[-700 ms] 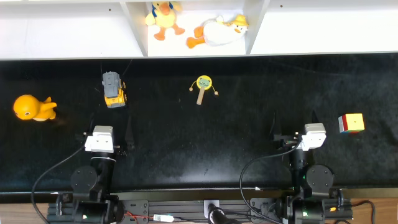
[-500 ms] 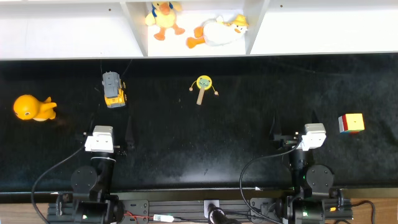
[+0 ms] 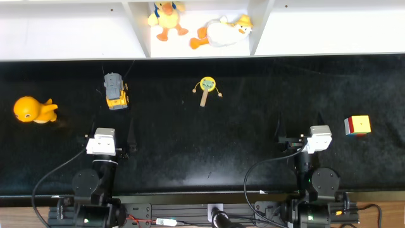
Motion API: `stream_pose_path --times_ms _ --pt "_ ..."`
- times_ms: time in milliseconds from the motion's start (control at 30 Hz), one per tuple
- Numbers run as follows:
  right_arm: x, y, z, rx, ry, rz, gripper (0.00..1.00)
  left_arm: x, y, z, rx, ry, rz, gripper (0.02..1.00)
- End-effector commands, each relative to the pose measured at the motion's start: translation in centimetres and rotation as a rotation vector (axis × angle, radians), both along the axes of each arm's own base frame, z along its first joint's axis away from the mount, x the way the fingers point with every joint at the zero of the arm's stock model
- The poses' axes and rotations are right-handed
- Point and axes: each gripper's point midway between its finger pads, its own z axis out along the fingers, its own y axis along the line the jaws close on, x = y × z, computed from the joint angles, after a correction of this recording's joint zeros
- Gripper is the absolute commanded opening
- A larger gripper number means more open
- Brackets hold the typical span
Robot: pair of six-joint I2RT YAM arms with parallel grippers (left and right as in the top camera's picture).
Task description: Store Toys
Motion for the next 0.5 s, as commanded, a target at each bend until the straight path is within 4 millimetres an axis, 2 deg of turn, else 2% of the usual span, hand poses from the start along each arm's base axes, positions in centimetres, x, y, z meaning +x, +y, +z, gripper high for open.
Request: stream_pose_path --times_ms 33,500 --pt "0.04 -0.10 -0.41 0.005 0.002 -0.004 0.996 -0.06 -0.32 0.10 0.013 -0.008 -0.018 0.998" --pt "0.04 -0.10 -0.40 0.005 0.002 -0.004 0.998 -0.04 0.06 0.09 0.014 -0.007 0.004 0.998"
